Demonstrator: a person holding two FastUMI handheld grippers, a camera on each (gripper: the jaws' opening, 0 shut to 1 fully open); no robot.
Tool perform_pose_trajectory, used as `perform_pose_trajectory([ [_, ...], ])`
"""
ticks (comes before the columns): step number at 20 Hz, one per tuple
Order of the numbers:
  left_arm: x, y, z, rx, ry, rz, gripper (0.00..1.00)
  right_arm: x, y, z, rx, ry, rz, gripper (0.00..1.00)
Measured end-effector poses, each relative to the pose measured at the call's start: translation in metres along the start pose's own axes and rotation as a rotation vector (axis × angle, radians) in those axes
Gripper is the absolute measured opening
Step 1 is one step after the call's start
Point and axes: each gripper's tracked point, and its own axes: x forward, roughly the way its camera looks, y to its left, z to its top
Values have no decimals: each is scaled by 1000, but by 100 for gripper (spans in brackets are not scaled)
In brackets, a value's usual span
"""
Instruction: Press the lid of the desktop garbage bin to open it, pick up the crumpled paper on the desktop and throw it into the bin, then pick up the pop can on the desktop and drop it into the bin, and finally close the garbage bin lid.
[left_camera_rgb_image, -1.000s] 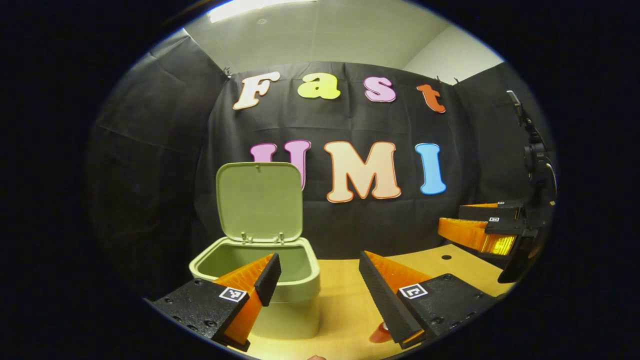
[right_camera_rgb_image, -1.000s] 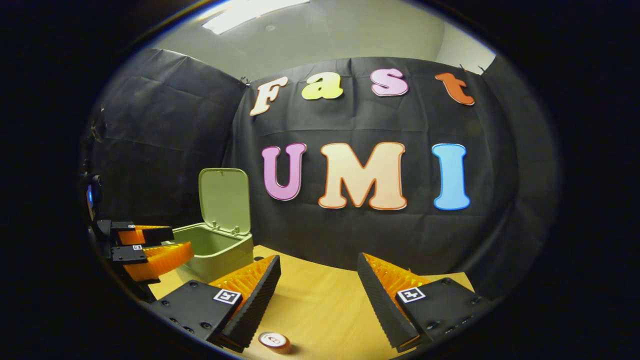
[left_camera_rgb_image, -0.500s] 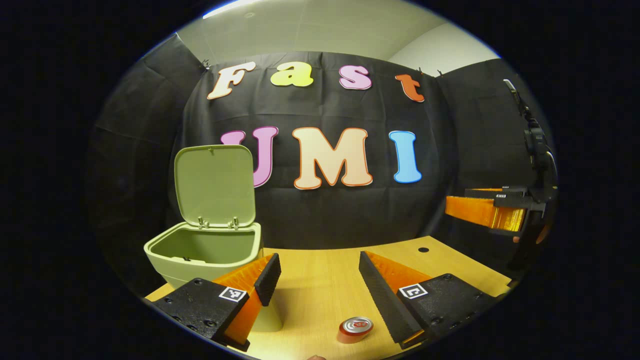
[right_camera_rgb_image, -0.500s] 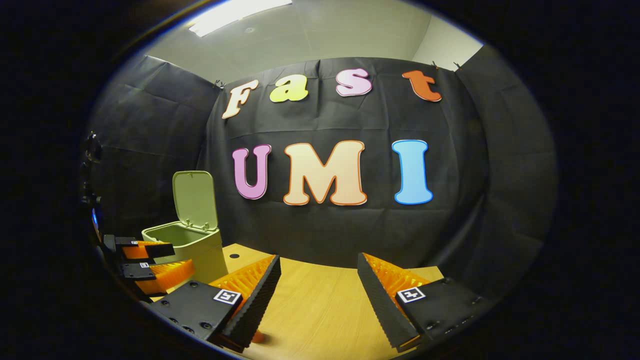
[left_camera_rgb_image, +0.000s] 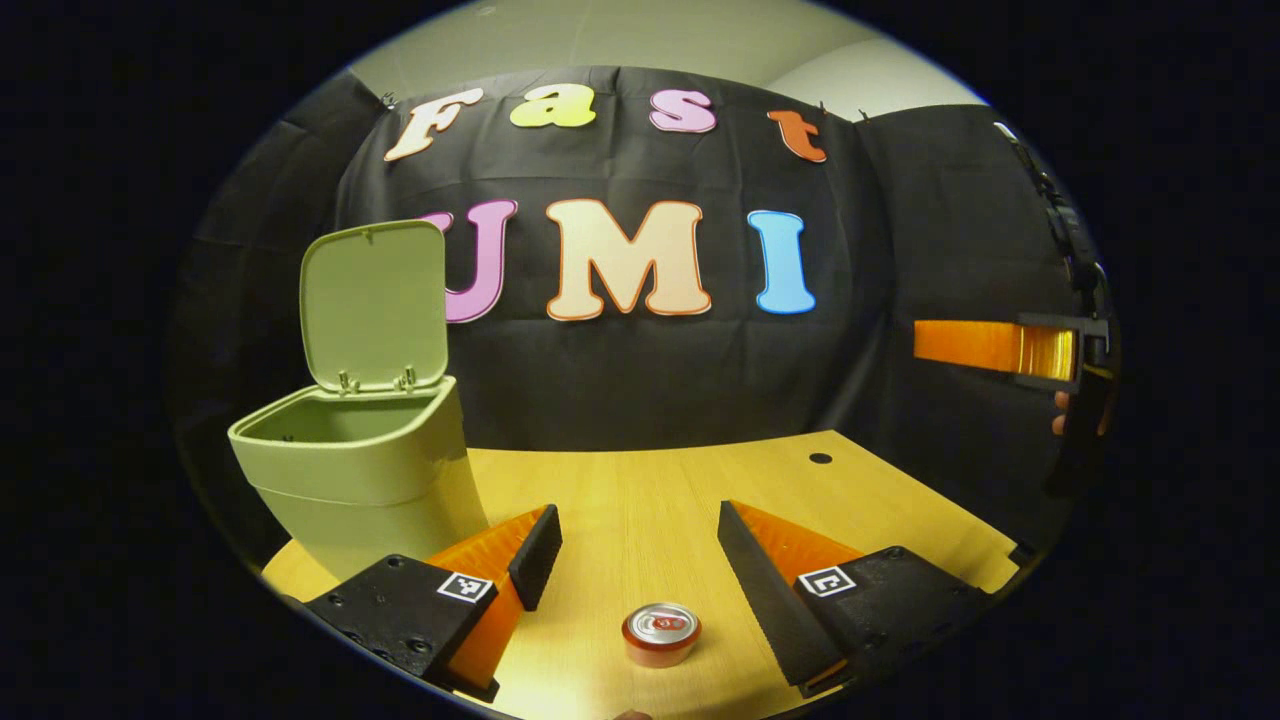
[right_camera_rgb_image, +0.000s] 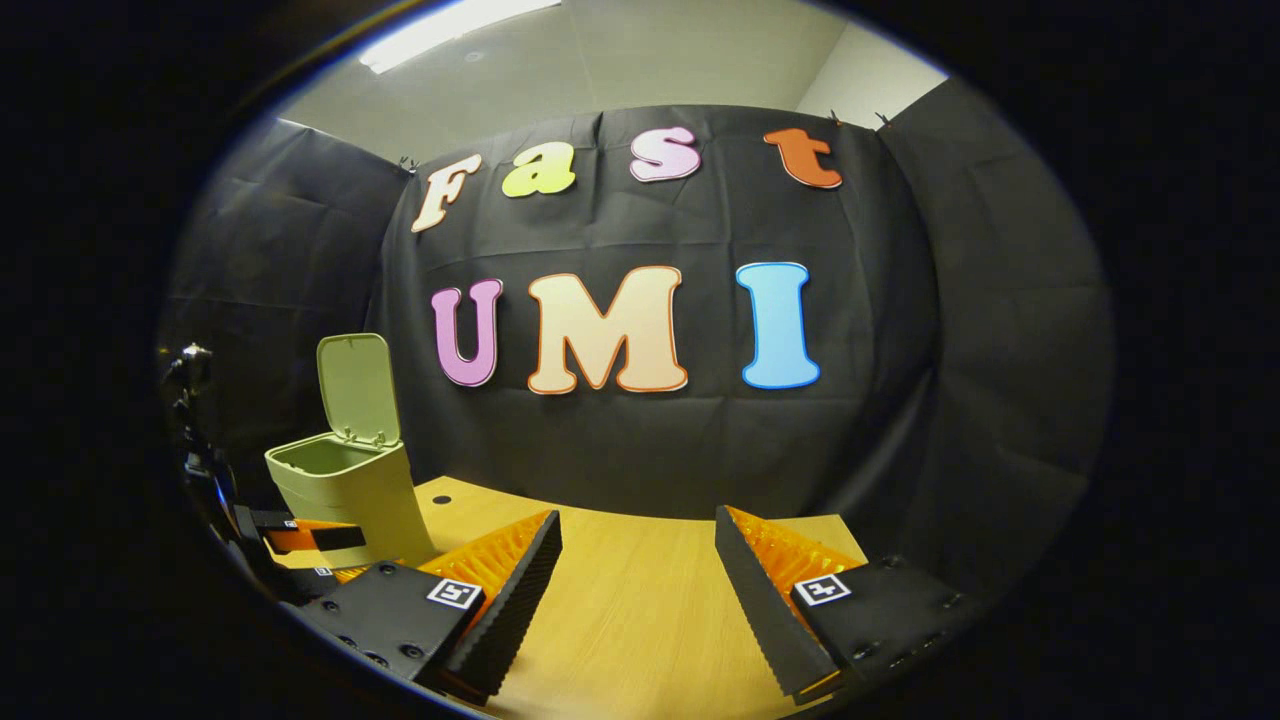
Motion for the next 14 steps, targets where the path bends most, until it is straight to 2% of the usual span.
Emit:
perform_pose_trajectory([
  [7,13,-18,-55,16,105,-23,95,-11,-23,-12,-18,34,-33,97],
  [14,23,-17,-105,5,211,-10,95,-24,-39,-21,-41,66,-66,97],
])
